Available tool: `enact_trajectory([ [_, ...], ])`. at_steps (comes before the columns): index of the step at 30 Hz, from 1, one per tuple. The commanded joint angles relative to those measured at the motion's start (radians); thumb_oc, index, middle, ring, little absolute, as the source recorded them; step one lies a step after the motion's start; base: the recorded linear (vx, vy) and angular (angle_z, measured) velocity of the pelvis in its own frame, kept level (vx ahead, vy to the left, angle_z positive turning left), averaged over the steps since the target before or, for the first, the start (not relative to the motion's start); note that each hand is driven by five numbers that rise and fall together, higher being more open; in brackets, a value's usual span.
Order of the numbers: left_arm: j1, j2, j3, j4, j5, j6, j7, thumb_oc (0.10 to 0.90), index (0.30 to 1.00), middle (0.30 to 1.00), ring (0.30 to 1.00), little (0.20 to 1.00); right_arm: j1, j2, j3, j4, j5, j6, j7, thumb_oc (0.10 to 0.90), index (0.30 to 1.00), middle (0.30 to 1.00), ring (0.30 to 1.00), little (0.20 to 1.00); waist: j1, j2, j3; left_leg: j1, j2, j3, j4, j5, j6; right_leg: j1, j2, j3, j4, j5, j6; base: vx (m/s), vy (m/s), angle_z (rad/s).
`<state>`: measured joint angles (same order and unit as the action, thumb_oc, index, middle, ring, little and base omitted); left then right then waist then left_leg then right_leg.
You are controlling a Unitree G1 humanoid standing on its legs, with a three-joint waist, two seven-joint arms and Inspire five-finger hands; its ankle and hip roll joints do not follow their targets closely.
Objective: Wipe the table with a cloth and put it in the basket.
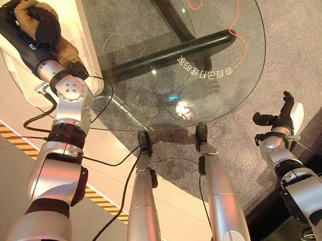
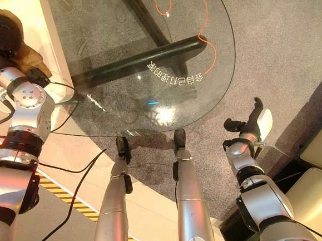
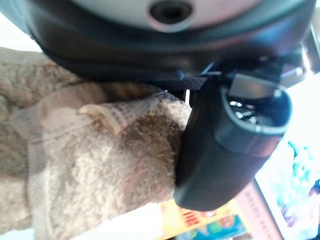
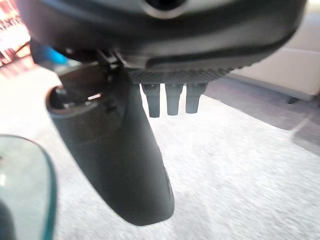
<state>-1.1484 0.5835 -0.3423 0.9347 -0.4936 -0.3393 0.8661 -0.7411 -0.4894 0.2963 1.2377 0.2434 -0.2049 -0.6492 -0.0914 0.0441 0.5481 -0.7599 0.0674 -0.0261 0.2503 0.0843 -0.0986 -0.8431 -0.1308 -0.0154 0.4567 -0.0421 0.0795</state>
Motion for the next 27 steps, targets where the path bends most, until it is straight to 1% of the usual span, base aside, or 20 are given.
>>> enact_trajectory([
  [1, -0.155, 0.143, 0.039, 0.008, 0.089, -0.049, 0.067, 0.1, 0.3, 0.3, 0.3, 0.2, 0.036, -0.043, 0.008, 0.009, 0.024, -0.014, -0.02, 0.8, 0.9, 0.9, 0.9, 0.9, 0.014, -0.009, -0.028, 0.011, -0.087, 0.045, 0.086, -0.106, 0.065, 0.037, 0.119, -0.038, -0.044, -0.024, -0.048, 0.0, 0.0, 0.0],
  [2, -0.151, 0.144, 0.041, 0.023, 0.092, -0.024, 0.05, 0.1, 0.3, 0.3, 0.3, 0.2, 0.039, -0.042, 0.006, 0.006, 0.019, -0.013, -0.02, 0.8, 0.9, 0.9, 0.9, 0.9, 0.012, -0.009, -0.028, 0.008, -0.087, 0.045, 0.086, -0.104, 0.064, 0.035, 0.119, -0.036, -0.047, -0.023, -0.047, 0.0, 0.0, 0.0],
  [4, -0.153, 0.148, 0.039, 0.041, 0.093, 0.001, 0.02, 0.1, 0.3, 0.3, 0.3, 0.2, 0.035, -0.047, 0.008, -0.003, 0.016, -0.006, -0.02, 0.8, 0.9, 0.9, 0.9, 0.9, 0.01, -0.012, -0.028, -0.005, -0.088, 0.044, 0.085, -0.092, 0.064, 0.023, 0.121, -0.034, -0.052, -0.01, -0.048, -0.01, 0.016, 0.0],
  [5, -0.152, 0.148, 0.036, 0.046, 0.094, 0.005, 0.016, 0.1, 0.3, 0.3, 0.3, 0.2, 0.037, -0.047, 0.01, -0.003, 0.016, -0.003, -0.02, 0.8, 0.9, 0.9, 0.9, 0.9, 0.009, -0.012, -0.028, -0.002, -0.088, 0.044, 0.089, -0.101, 0.064, 0.025, 0.121, -0.032, -0.047, -0.019, -0.047, 0.0, 0.038, -0.01],
  [8, -0.16, 0.15, 0.031, 0.059, 0.091, 0.021, -0.002, 0.1, 0.3, 0.3, 0.3, 0.2, 0.03, -0.05, 0.01, -0.006, 0.011, 0.001, -0.022, 0.8, 0.9, 0.9, 0.9, 0.9, 0.006, -0.012, -0.028, -0.018, -0.087, 0.044, 0.087, -0.09, 0.064, 0.01, 0.121, -0.03, -0.053, -0.008, -0.048, 0.0, 0.035, -0.03],
  [9, -0.162, 0.148, 0.024, 0.069, 0.092, 0.038, -0.011, 0.1, 0.3, 0.3, 0.3, 0.2, 0.034, -0.049, 0.01, -0.007, 0.006, 0.001, -0.024, 0.8, 0.9, 0.9, 0.9, 0.9, 0.003, -0.012, -0.028, -0.018, -0.087, 0.044, 0.091, -0.099, 0.064, 0.008, 0.122, -0.027, -0.048, -0.015, -0.048, 0.0, 0.0, 0.0],
  [11, -0.166, 0.15, 0.023, 0.072, 0.095, 0.048, -0.017, 0.1, 0.3, 0.3, 0.3, 0.2, 0.036, -0.05, 0.006, -0.012, 0.003, 0.001, -0.022, 0.8, 0.9, 0.9, 0.9, 0.9, 0.002, -0.014, -0.028, -0.029, -0.087, 0.044, 0.086, -0.09, 0.065, -0.002, 0.123, -0.026, -0.055, -0.004, -0.047, 0.0, 0.0, 0.0],
  [13, -0.165, 0.149, 0.018, 0.078, 0.09, 0.069, -0.039, 0.1, 0.3, 0.3, 0.3, 0.2, 0.043, -0.048, 0.007, -0.018, 0.001, 0.0, -0.024, 0.8, 0.9, 0.9, 0.9, 0.9, 0.001, -0.015, -0.028, -0.027, -0.089, 0.044, 0.088, -0.1, 0.067, -0.003, 0.125, -0.024, -0.053, -0.01, -0.045, 0.0, 0.0, 0.0],
  [15, -0.169, 0.152, 0.016, 0.081, 0.091, 0.077, -0.049, 0.1, 0.3, 0.3, 0.3, 0.2, 0.039, -0.048, 0.005, -0.021, -0.001, -0.001, -0.026, 0.8, 0.9, 0.9, 0.9, 0.9, 0.0, -0.016, -0.028, -0.038, -0.089, 0.043, 0.085, -0.089, 0.068, -0.013, 0.125, -0.023, -0.06, 0.002, -0.045, 0.0, 0.0, 0.0],
  [17, -0.169, 0.153, 0.013, 0.093, 0.089, 0.076, -0.054, 0.1, 0.3, 0.3, 0.3, 0.2, 0.044, -0.048, 0.006, -0.023, -0.009, -0.005, -0.025, 0.8, 0.9, 0.9, 0.9, 0.9, -0.003, -0.019, -0.028, -0.039, -0.09, 0.042, 0.089, -0.099, 0.068, -0.014, 0.126, -0.022, -0.058, -0.003, -0.043, 0.0, 0.0, 0.0],
  [19, -0.175, 0.155, 0.01, 0.098, 0.085, 0.083, -0.062, 0.1, 0.3, 0.3, 0.3, 0.2, 0.042, -0.048, 0.009, -0.026, -0.011, -0.005, -0.028, 0.8, 0.9, 0.9, 0.9, 0.9, -0.005, -0.018, -0.028, -0.049, -0.092, 0.042, 0.085, -0.088, 0.068, -0.025, 0.126, -0.02, -0.065, 0.01, -0.043, 0.0, 0.038, 0.0],
  [21, -0.172, 0.155, 0.006, 0.1, 0.092, 0.088, -0.062, 0.1, 0.3, 0.3, 0.3, 0.2, 0.048, -0.048, 0.01, -0.03, -0.014, -0.007, -0.033, 0.8, 0.9, 0.9, 0.9, 0.9, -0.006, -0.019, -0.028, -0.047, -0.092, 0.041, 0.091, -0.098, 0.069, -0.023, 0.126, -0.017, -0.06, 0.002, -0.042, 0.01, 0.017, 0.0],
  [27, -0.17, 0.161, -0.005, 0.09, 0.105, 0.098, -0.083, 0.1, 0.3, 0.3, 0.3, 0.2, 0.058, -0.051, 0.006, -0.043, -0.021, -0.009, -0.038, 0.8, 0.9, 0.9, 0.9, 0.9, -0.009, -0.021, -0.028, -0.058, -0.096, 0.042, 0.092, -0.098, 0.073, -0.035, 0.125, -0.011, -0.072, 0.017, -0.037, 0.0, 0.0, 0.0],
])
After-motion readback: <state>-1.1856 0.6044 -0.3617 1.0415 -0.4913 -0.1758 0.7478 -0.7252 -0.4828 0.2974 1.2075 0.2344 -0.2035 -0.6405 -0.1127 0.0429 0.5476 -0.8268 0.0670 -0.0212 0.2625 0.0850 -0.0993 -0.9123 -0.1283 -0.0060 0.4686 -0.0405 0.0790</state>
